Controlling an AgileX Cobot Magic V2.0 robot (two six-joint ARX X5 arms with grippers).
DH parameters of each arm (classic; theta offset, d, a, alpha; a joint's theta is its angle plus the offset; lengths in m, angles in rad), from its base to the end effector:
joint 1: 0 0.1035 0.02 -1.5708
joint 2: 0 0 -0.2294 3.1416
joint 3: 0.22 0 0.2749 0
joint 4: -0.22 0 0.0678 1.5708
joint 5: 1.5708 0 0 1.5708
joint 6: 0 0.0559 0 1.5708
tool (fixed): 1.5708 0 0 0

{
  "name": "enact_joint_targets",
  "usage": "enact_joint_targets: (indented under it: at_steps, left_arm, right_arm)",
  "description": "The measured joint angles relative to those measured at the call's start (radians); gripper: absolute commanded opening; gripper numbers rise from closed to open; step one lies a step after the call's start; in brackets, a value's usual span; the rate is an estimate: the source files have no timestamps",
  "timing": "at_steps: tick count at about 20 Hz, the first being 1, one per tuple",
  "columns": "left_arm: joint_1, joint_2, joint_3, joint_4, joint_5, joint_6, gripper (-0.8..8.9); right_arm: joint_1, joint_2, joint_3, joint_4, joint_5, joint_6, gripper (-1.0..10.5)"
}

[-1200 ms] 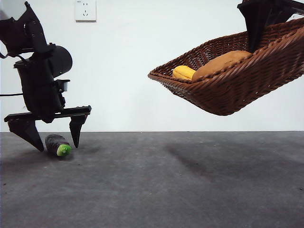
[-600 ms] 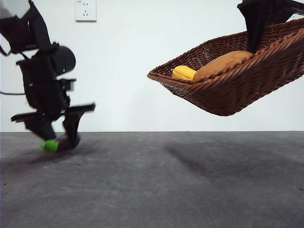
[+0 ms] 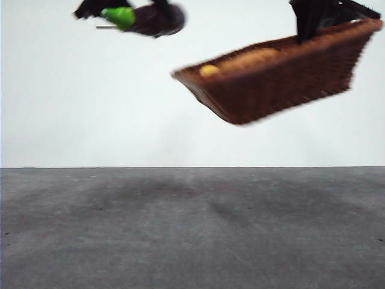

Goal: Help me put the vegetables on the table into the basket

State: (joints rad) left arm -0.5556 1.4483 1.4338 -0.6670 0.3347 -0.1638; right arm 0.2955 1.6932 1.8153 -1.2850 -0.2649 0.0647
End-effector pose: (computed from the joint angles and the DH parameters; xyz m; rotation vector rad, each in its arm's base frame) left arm 0.2917 -0.2027 0.3113 -0.0692 0.7670 -0.7945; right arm 0.3356 0.1175 0.3116 0.0377 1.1921 0.4569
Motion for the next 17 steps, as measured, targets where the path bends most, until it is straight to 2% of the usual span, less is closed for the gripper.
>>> enact_joint_targets:
  at_steps: [2,4,8,10,11,12,14,15,17]
  left_arm:
    - [-0.064,0.015,-0.001,0.016,-0.043,-0.015,-0.03]
    - [-0.103,0.035,-0.002,0.076,-0.07,-0.077,-0.03]
    - [-0.14,0.053,-0.002,0.176,-0.081,-0.184,-0.03]
    - [-0.142,0.069,-0.002,0.171,-0.137,-0.216,0.03]
    - [-0.142,0.08,-0.002,0.158,-0.166,-0.235,0.43]
    - [-0.141,0.086,-0.002,0.145,-0.172,-0.253,1.59]
    - [-0.141,0.087,-0.002,0.145,-0.175,-0.268,4.8]
    - [-0.141,0.087,-0.002,0.145,-0.175,-0.274,5.14]
    - [-0.141,0.087,-0.002,0.155,-0.174,-0.275,5.12]
  right_arm:
    - [0.017,0.0,0.0,-0.003,-0.021,0.011,-0.2]
    - [0.035,0.0,0.0,-0.003,-0.021,0.023,-0.2]
    - [0.093,0.0,0.0,-0.003,-0.02,0.035,-0.2]
    - [0.123,0.0,0.0,-0.004,-0.008,0.046,-0.2]
    - [0.14,0.0,0.0,-0.006,0.033,0.053,-0.2]
    - [0.145,0.0,0.0,-0.01,0.052,0.056,-0.2]
    - [0.142,0.0,0.0,-0.008,0.055,0.061,-0.2]
    - [0.14,0.0,0.0,-0.01,0.057,0.063,-0.2]
    - [0.142,0.0,0.0,-0.018,0.055,0.063,-0.2]
